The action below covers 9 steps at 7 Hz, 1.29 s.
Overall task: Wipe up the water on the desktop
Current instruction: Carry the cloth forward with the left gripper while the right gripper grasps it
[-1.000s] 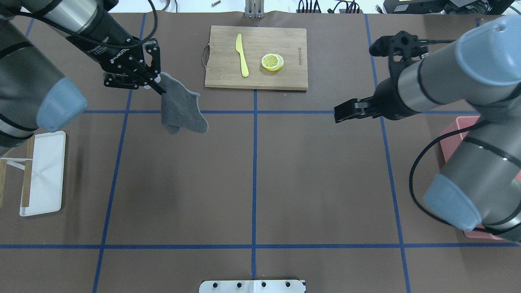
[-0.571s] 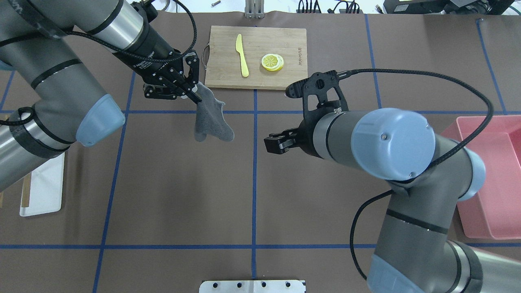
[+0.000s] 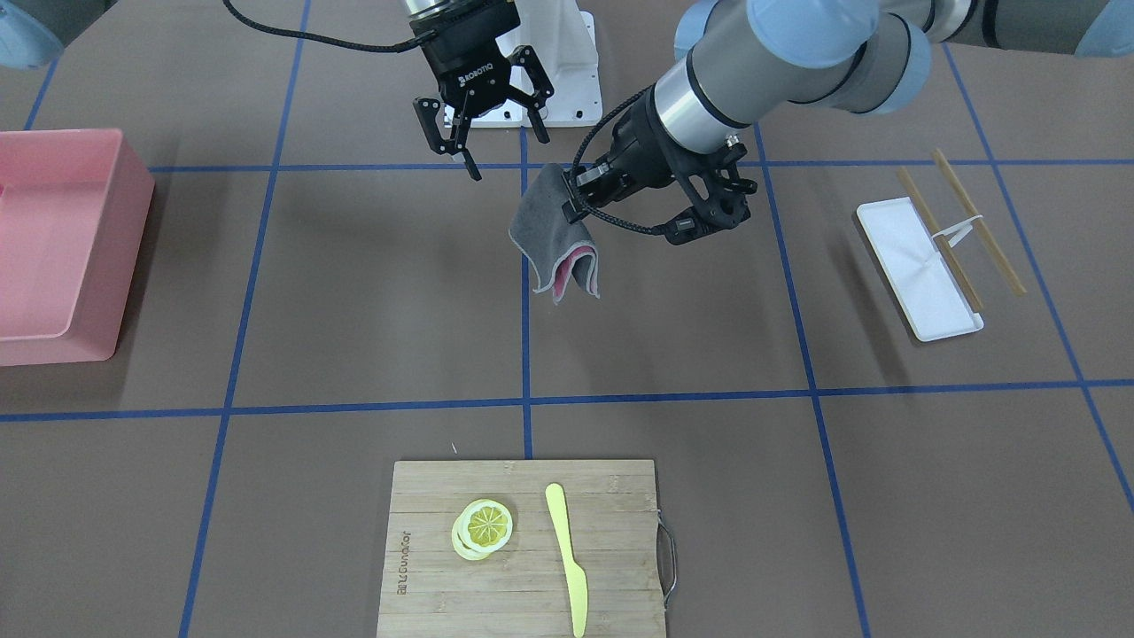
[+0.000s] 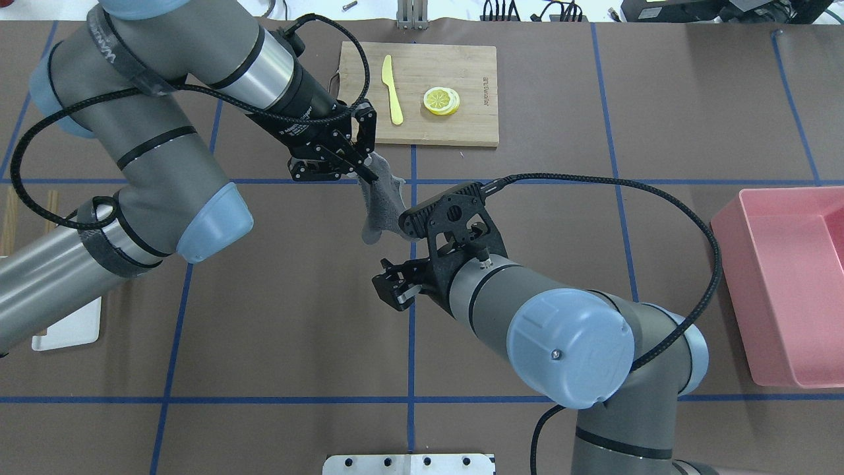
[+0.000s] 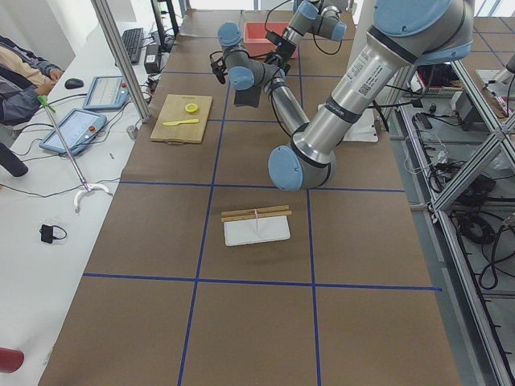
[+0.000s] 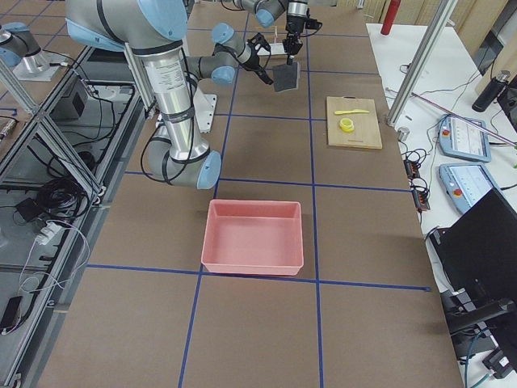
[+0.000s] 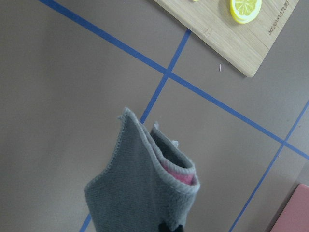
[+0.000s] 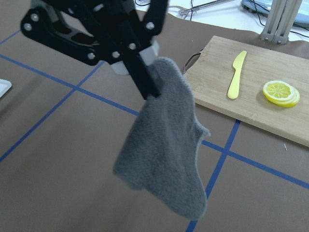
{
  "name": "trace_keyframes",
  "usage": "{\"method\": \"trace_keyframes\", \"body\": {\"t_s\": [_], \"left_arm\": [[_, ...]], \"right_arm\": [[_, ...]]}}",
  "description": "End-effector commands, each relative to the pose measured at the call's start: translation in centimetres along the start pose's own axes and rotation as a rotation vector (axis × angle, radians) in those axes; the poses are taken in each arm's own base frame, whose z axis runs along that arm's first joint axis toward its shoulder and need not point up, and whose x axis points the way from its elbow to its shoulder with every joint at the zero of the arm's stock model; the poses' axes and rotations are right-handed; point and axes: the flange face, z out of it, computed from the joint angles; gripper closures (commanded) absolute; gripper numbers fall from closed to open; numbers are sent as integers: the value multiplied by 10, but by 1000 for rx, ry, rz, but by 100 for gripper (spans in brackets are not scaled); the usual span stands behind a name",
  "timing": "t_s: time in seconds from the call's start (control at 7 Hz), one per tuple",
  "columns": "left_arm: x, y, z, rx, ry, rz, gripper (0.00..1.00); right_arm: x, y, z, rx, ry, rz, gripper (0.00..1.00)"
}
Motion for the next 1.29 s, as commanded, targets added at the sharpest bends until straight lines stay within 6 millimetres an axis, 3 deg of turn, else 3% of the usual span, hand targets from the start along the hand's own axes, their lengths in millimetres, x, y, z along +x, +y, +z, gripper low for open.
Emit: {"method": "trace_keyframes", "body": {"t_s": [0.0,0.43,0.71,0.86,1.0,1.14], "left_arm": [[6,16,2,-19,28,-44,100],[2,43,-14,-45,57,-54,100],[-15,41,-18,-45,51,-60,100],[-15,41,-19,-44,50,-63,100],[-16,43,-20,-45,52,-63,100],[-18,42,-20,-45,51,-80,100]], "right_arm": [[-26,-4,9,36,8,-12,0],[-24,-4,13,66,5,-1,0],[-21,-2,14,78,2,5,0],[-22,-4,13,82,-2,16,8],[-21,-3,13,83,-4,36,35],[-22,-2,12,91,-21,76,79]]}}
